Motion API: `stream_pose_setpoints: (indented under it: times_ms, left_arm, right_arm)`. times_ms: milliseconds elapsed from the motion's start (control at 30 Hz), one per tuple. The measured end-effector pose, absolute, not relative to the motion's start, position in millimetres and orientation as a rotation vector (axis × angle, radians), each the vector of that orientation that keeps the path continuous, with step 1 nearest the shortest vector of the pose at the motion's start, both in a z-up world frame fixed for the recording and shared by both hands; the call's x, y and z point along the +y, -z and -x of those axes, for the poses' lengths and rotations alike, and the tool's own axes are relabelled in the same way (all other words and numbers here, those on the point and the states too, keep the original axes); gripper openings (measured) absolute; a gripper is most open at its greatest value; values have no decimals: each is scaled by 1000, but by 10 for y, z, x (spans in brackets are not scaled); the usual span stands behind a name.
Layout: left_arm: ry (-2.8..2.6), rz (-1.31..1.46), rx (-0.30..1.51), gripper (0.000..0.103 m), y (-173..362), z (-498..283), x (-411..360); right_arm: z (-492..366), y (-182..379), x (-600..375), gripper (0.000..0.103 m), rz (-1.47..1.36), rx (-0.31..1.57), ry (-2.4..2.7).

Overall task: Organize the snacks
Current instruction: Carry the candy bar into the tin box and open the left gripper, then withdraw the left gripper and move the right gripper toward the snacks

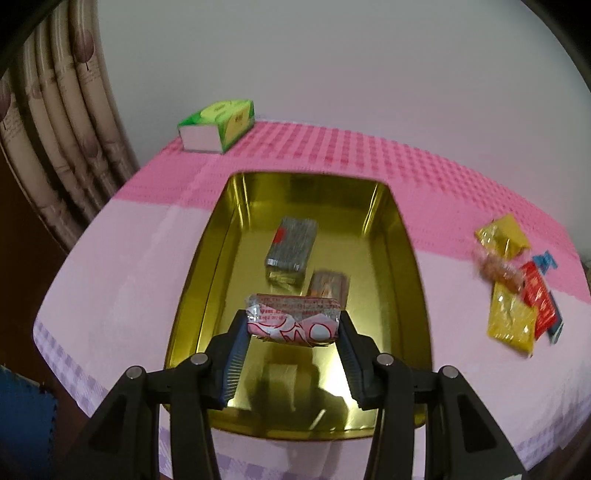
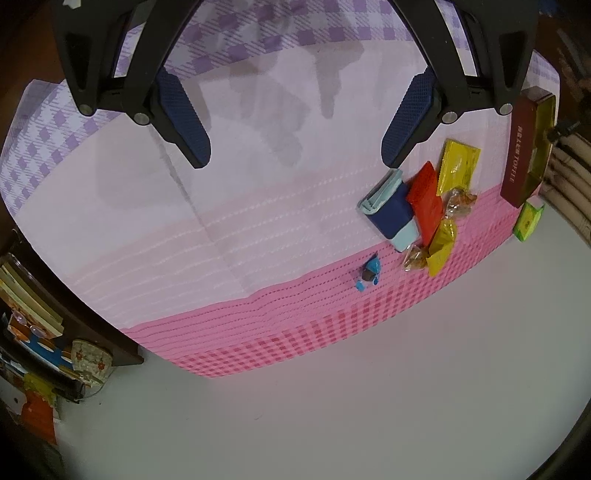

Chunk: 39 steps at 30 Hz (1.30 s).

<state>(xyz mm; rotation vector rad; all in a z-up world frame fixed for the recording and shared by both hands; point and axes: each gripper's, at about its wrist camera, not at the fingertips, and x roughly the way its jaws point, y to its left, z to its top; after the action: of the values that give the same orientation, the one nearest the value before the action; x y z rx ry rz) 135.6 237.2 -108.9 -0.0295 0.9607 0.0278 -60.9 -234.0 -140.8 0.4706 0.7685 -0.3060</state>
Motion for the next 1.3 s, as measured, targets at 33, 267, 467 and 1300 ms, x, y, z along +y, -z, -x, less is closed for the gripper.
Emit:
stream_pose_setpoints:
  times_ms: [33, 267, 467, 1300]
  left_arm:
    - [-35, 20, 967, 47, 1139, -1344, 2374]
    - [-66, 12, 1004, 47, 1419, -1355, 2443]
    - [-86, -11, 1007, 47, 1462, -1429, 2420]
    - [84, 17, 717, 71, 634, -308, 2458]
  right_arm:
    - [607, 1409, -2332, 93, -468, 768, 306]
    - [579, 1447, -2267, 93, -445, 781, 295]
    - [566, 1461, -2248, 93, -437, 784, 291]
    - [366, 1511, -1632, 93, -253, 758, 73]
